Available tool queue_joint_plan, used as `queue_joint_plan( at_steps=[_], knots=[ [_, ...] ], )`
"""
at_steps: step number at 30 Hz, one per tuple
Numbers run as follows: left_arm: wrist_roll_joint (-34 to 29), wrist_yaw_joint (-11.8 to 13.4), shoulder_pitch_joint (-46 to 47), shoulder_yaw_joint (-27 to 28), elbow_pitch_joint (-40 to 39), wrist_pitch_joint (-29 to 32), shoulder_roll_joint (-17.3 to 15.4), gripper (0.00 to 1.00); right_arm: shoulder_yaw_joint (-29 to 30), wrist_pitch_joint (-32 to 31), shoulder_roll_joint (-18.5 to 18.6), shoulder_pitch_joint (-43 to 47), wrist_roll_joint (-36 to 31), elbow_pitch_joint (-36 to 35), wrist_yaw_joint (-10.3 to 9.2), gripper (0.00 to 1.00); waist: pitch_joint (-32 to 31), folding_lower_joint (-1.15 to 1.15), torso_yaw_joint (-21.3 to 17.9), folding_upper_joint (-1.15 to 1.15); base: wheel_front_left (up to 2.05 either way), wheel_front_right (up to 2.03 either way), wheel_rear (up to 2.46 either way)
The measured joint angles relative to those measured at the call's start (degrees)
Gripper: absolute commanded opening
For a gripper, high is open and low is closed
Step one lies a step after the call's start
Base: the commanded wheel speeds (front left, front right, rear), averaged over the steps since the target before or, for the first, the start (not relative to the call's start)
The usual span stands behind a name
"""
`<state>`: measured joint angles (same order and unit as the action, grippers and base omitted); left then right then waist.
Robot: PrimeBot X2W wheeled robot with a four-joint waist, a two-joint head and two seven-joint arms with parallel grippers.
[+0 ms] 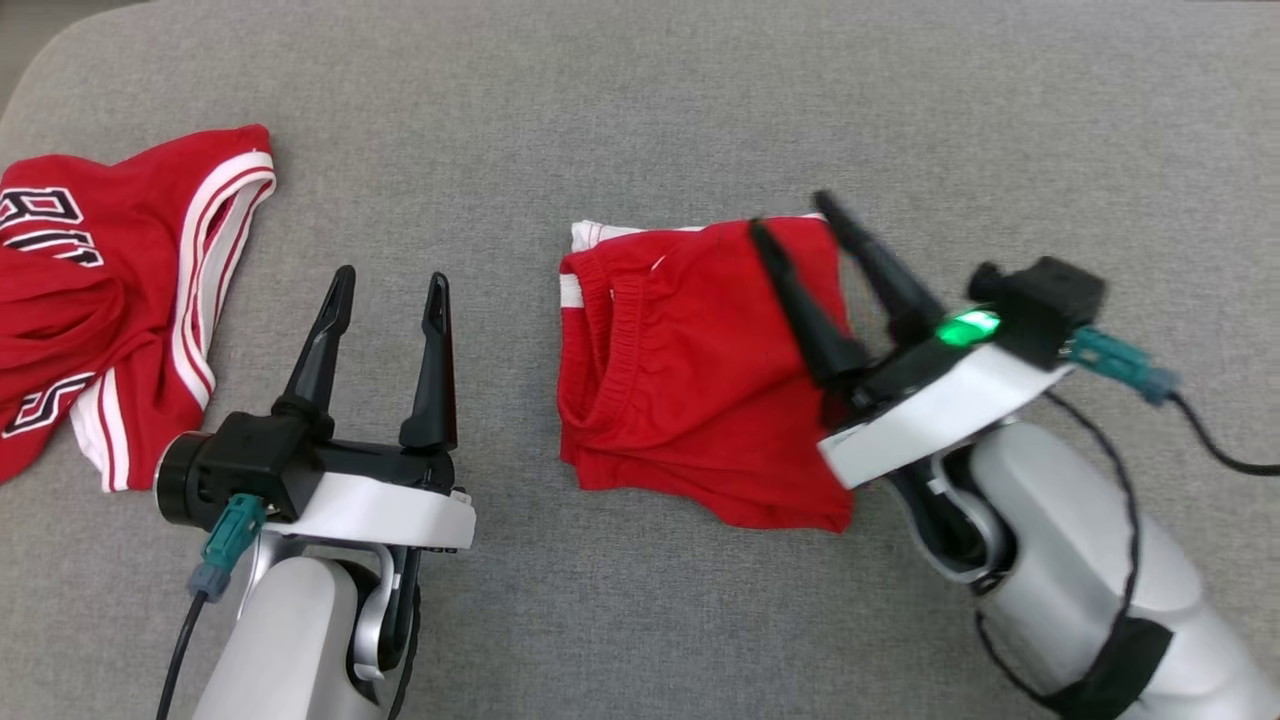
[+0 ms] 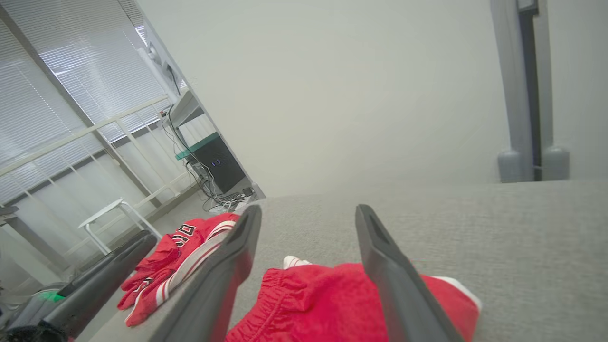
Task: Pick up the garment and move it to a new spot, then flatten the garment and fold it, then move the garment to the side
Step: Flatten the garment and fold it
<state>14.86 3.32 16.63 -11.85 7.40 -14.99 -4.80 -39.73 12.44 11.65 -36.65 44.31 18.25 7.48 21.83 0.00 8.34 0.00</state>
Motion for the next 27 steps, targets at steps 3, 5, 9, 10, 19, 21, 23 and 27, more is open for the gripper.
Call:
queue_joint_plan(
  at_steps=[3, 5, 9, 10, 19, 21, 23, 27],
  knots=[
    [-0.16, -0.07, -0.18, 0.48, 0.15, 0.00, -0.26, 1.00, 4.14, 1.58, 2.04, 1.01, -3.15, -0.07, 0.00, 1.00, -0.50, 0.00, -0.84, 0.00, 0.00, 0.00, 0.00],
    [-0.20, -0.07, -0.54, 0.85, 0.25, -0.01, -0.49, 1.00, 7.66, 1.96, 3.09, 2.98, -4.56, -0.34, 0.00, 1.00, -0.87, 0.00, -1.47, 0.00, 0.00, 0.00, 0.00],
    [-0.21, 0.04, -1.56, 1.68, 0.37, -0.01, -1.30, 1.00, 15.13, 2.29, 5.39, 8.25, -7.92, -1.37, 0.01, 1.00, -1.96, 0.00, -2.70, 0.00, 0.00, 0.00, 0.00],
    [-0.20, 0.12, -1.94, 1.88, 0.31, -0.01, -1.51, 1.00, 17.20, 2.40, 5.77, 9.73, -8.87, -1.87, 0.01, 1.00, -2.22, 0.00, -3.04, 0.00, 0.00, 0.00, 0.00],
    [0.21, 0.74, -5.70, 2.82, 0.07, 0.35, -3.35, 1.00, 28.94, 1.46, 5.68, 21.79, -18.48, -8.16, 0.00, 1.00, -5.34, 0.00, -5.60, 0.00, 0.00, 0.00, 0.00],
    [0.32, 0.77, -6.54, 2.93, -0.04, 0.67, -3.69, 1.00, 30.14, -0.02, 5.02, 23.53, -19.89, -9.98, 0.00, 1.00, -6.24, 0.00, -6.01, 0.00, 0.00, 0.00, 0.00],
    [0.46, 0.77, -7.45, 2.96, -0.05, 0.86, -3.87, 1.00, 30.82, -1.42, 4.22, 25.16, -21.31, -11.83, 0.01, 1.00, -7.25, 0.00, -6.31, 0.00, 0.00, 0.00, 0.00],
    [1.00, 0.87, -9.37, 3.09, -0.27, 1.44, -4.28, 1.00, 32.38, -4.03, 3.56, 28.81, -23.43, -15.45, 0.00, 1.00, -9.57, 0.00, -6.64, 0.00, 0.00, 0.00, 0.00]
  ],
)
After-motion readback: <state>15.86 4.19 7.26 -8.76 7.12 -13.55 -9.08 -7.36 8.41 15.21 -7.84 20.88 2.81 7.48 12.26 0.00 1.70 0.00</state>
